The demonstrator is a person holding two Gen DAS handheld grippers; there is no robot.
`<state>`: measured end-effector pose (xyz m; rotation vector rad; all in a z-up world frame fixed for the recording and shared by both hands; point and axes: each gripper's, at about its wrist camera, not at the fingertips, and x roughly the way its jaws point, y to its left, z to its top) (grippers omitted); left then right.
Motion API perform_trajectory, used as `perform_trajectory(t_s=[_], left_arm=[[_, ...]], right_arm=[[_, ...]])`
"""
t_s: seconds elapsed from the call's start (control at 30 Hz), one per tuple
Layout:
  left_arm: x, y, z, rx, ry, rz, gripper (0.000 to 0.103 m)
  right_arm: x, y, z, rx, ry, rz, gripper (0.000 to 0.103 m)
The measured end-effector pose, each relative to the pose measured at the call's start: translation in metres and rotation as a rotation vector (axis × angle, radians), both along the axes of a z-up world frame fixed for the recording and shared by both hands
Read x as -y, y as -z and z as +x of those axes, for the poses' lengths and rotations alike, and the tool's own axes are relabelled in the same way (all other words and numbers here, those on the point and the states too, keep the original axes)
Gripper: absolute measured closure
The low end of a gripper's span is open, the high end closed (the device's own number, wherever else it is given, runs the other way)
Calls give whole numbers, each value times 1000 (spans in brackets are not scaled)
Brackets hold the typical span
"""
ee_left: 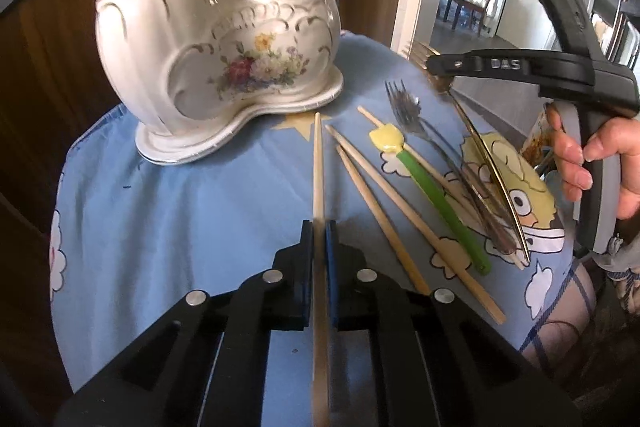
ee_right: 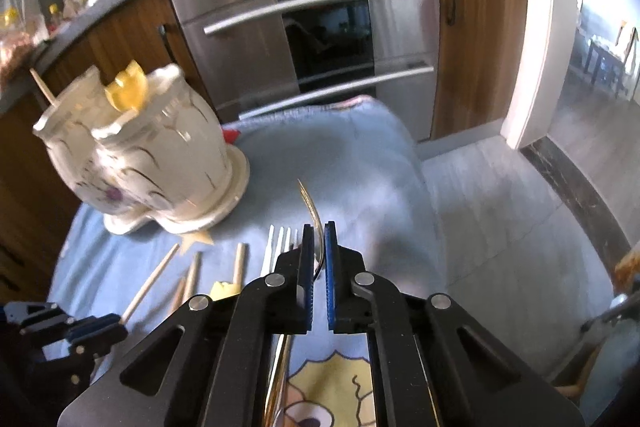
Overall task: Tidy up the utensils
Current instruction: 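Drop the chopstick into the large cup with left while right drops gold fork into small cup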
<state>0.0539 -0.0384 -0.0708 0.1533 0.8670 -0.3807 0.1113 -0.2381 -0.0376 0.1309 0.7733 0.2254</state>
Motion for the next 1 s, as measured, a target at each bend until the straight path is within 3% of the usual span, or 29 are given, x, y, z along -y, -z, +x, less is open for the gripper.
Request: perform_trajectory(t_s=[0.33,0.6,1.0], left_arm=[[-21,-35,-12,106,-17,-69,97],[-31,-52,-23,204,-10,-122,97],[-59,-130,3,434,-47,-257,97]], right_arm=[[5,-55,-44,184,-31,58,99],[-12,-95,-67,325,-48,8,99],[-33,-163,-58,475,-119,46,100]])
